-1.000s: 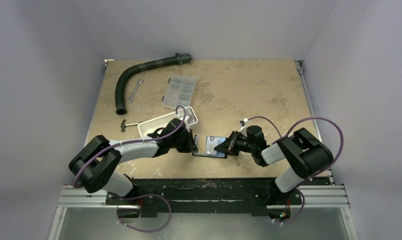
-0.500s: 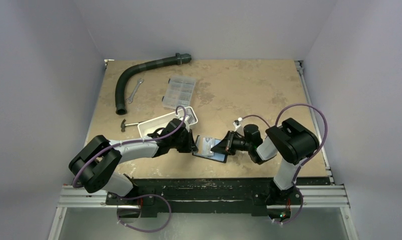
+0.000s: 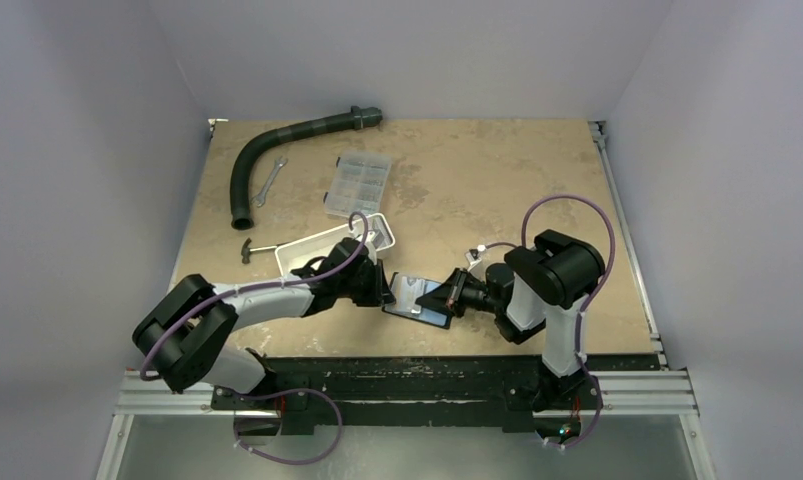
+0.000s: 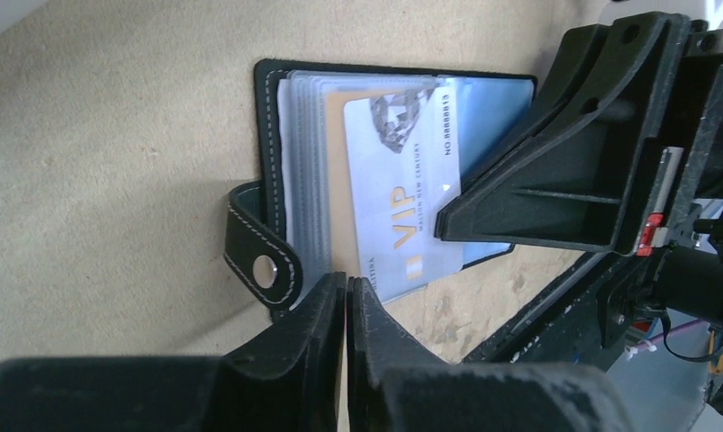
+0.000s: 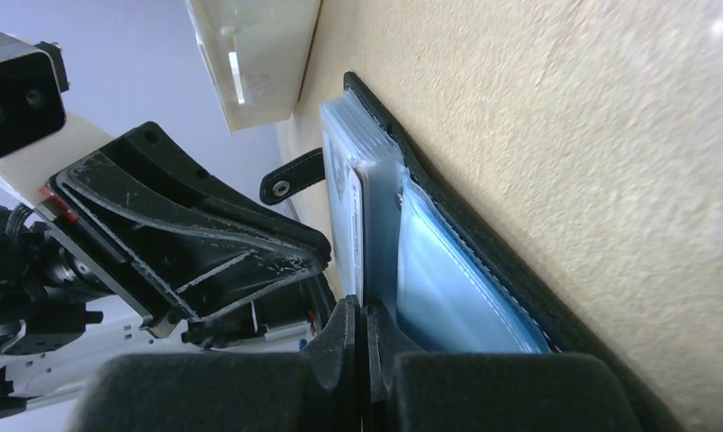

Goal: Put the credit cards into the card holder
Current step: Insert the credit card into the card holder.

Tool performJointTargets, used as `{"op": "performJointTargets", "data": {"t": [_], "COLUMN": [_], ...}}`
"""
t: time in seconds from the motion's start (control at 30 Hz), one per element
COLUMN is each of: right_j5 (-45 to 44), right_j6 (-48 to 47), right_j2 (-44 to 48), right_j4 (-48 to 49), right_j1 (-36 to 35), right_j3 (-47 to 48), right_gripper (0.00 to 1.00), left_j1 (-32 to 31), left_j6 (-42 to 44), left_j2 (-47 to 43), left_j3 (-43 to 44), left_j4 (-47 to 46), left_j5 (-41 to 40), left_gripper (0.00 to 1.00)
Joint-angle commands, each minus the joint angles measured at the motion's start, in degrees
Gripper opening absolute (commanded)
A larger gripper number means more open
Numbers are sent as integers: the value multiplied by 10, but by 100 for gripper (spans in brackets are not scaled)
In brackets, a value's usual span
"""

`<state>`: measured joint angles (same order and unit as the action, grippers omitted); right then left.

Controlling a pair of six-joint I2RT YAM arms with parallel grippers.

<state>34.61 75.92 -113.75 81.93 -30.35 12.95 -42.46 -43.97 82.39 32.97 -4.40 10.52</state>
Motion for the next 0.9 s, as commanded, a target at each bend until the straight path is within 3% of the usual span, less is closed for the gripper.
{"op": "performJointTargets", "data": {"t": [0.0,0.2,0.47,0.87], "right_j5": [-19,-20,-33,-54], "right_j6": [2,-24,-33,-43], "right_j2": [5,17,20,37], "right_j4": [25,-6,-6,-50], "right_j1": [-15,-16,-16,-36], "right_j3": [-7,-5,-9,14], "right_gripper": [0,0,0,0], "left_j1": [-2,0,-7,-51], "left_j6": [2,42,48,13], "left_j2": [-47,-73,-18,8], "left_j3": [17,48,24,4], "left_j4": [31,100,89,53], "left_j5": [3,-73,-103,-108], "left_gripper": [13,27,6,3]}}
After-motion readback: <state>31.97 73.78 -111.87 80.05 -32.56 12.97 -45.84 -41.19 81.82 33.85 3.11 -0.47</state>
